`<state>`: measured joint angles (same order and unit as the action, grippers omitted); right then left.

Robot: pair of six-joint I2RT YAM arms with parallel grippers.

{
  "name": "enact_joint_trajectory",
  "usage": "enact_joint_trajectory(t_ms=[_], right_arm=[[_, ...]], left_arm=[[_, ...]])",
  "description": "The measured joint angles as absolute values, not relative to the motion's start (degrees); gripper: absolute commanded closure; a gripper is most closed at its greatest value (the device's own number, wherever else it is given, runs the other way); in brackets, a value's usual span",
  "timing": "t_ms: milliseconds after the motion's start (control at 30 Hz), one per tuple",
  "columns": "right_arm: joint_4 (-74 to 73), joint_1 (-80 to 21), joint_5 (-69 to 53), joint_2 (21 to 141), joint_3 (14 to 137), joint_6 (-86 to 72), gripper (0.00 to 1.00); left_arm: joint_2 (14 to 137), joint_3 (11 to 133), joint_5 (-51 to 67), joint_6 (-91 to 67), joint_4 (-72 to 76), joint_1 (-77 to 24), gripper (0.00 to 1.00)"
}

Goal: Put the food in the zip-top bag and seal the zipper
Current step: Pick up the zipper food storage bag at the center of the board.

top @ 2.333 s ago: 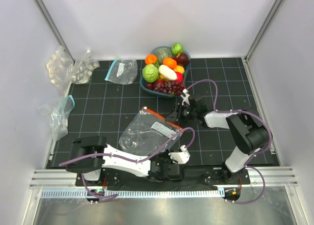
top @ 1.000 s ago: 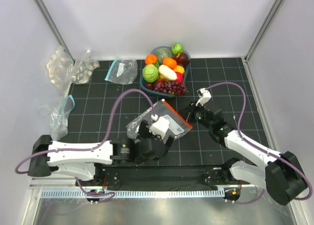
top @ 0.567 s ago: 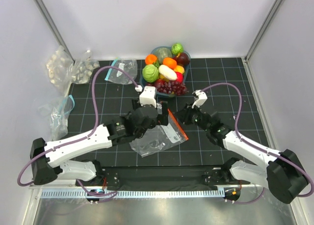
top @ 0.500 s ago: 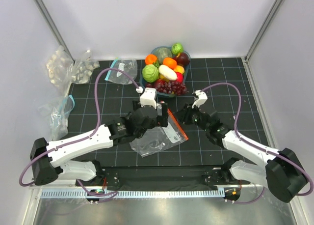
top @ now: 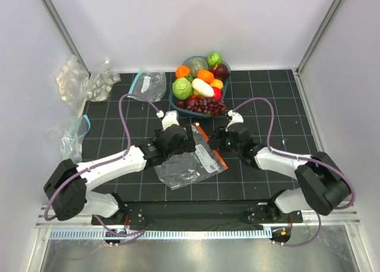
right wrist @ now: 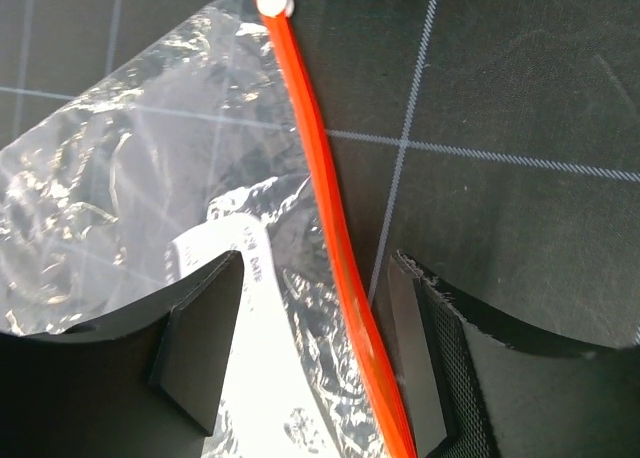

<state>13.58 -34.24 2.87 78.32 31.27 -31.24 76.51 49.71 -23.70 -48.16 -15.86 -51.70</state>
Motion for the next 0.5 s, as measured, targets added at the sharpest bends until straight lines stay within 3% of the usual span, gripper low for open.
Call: enact_joint_trajectory(t_ms=[267, 433, 500], right_arm=[[13.87, -32.95, -0.75, 88.49, 35.18, -32.86, 0.34], [15.57, -32.86, -5.34, 93.06, 38.33, -33.93, 0.55], [15.55, -32.86, -6.63, 93.43, 38.46, -34.2, 0.57]], left_arm=[[81.6, 46.41, -20.32, -51.46, -10.5, -49.39, 0.05], [85.6, 46.35, -18.85, -52.66, -7.81, -48.58, 0.11], [87.33, 46.3, -18.35, -53.41, -6.94, -48.56, 0.18]])
